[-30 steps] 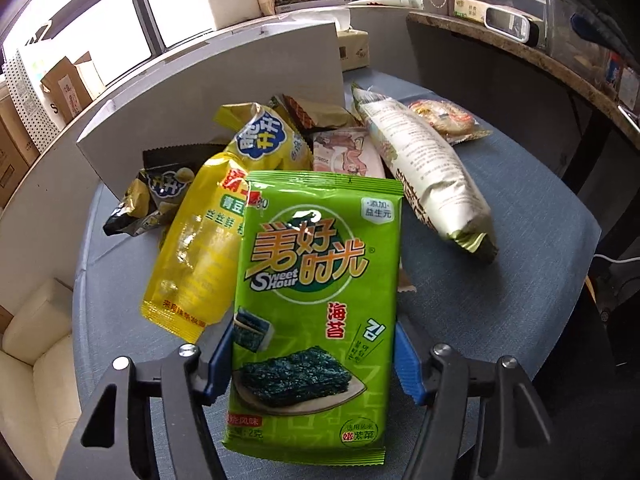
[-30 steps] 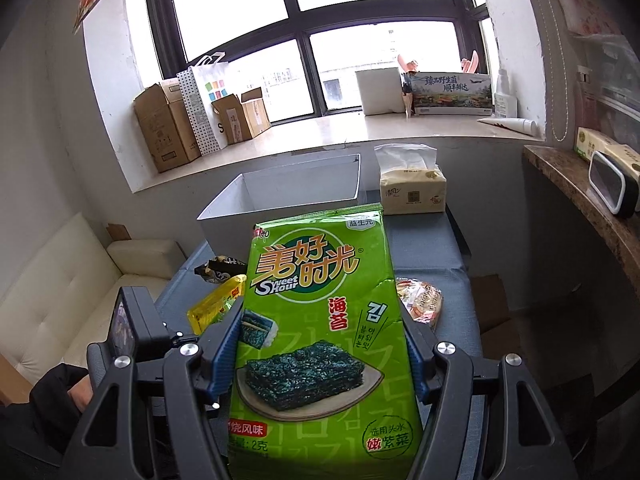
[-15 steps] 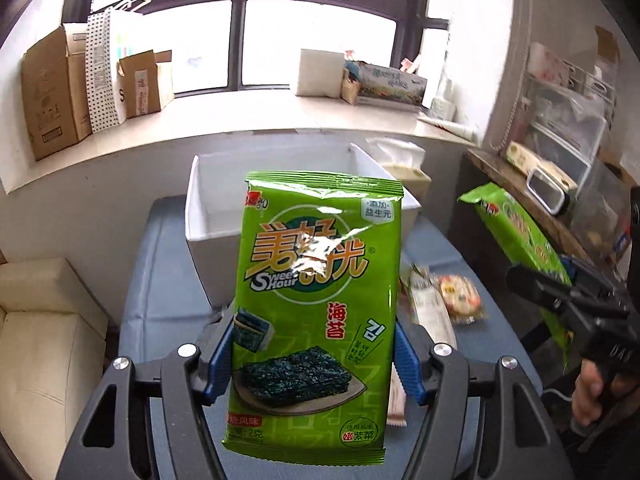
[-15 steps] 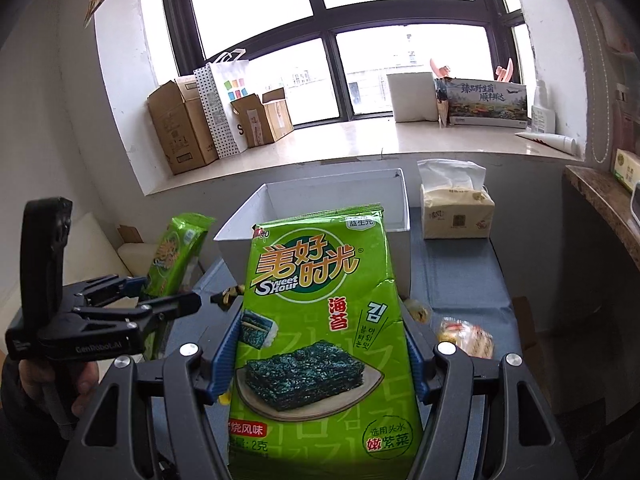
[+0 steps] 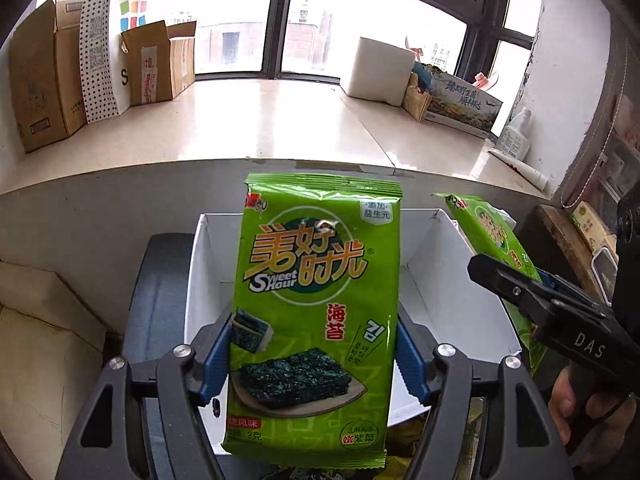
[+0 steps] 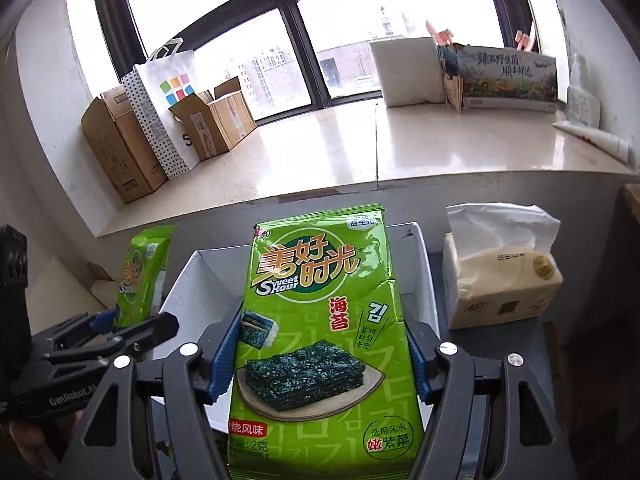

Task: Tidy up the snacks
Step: 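Carry both green seaweed packs into the white box and open both tools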

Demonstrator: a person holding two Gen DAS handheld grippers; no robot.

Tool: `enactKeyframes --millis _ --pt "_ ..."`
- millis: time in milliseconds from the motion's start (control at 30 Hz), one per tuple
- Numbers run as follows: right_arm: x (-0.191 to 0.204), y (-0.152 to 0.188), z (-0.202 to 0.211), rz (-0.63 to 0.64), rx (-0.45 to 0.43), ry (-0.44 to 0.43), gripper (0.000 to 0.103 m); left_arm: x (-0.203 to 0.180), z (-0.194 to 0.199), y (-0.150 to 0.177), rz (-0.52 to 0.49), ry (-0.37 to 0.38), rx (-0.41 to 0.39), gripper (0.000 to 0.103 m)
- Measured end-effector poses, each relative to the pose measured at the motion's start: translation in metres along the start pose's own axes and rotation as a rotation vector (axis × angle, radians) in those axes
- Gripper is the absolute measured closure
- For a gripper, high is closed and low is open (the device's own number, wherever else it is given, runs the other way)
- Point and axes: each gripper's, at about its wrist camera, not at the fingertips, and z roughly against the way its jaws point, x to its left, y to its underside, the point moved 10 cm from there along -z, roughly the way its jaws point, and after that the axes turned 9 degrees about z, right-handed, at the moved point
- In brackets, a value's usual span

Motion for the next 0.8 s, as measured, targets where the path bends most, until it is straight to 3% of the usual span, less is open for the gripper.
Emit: enactKeyframes --millis 67,133,233,333,467,567,733,800 --pt "-0.007 -0.001 -0.009 -0.02 0.009 0.017 0.005 0.002 -0.01 0.002 -0.016 -0.026 0.004 0.0" --pt "-0.012 -0.002 -0.011 -0.034 -0.004 0.027 0.0 0.005 -0.01 0.004 -0.041 -0.042 -0.014 0.0" --pt "-0.017 0.004 -0.009 -0.054 -0.002 0.019 0.0 0.006 -0.009 0.009 -0.055 -0.028 -0.016 0.0" --pt "-0.02 0.012 -0.01 -0.011 0.017 0.065 0.0 0.009 -0.008 0.008 -0.051 -0.036 -0.021 0.0" --pt "-0.014 0.012 -0.002 0.051 0.01 0.074 0.0 0.009 -0.001 0.009 -0.019 0.016 -0.016 0.0" --pt "-0.011 0.01 0.007 0.081 0.006 0.092 0.0 0.01 0.011 0.014 -0.04 -0.014 -0.048 0.0" --pt "-0.004 0.019 0.051 0.059 -0.027 0.079 0.0 0.005 0.048 0.036 -0.078 0.039 -0.051 0.0" --pt "0.004 0.026 0.079 0.076 -0.082 0.068 0.0 0.005 0.068 0.049 -0.094 0.053 -0.07 0.0"
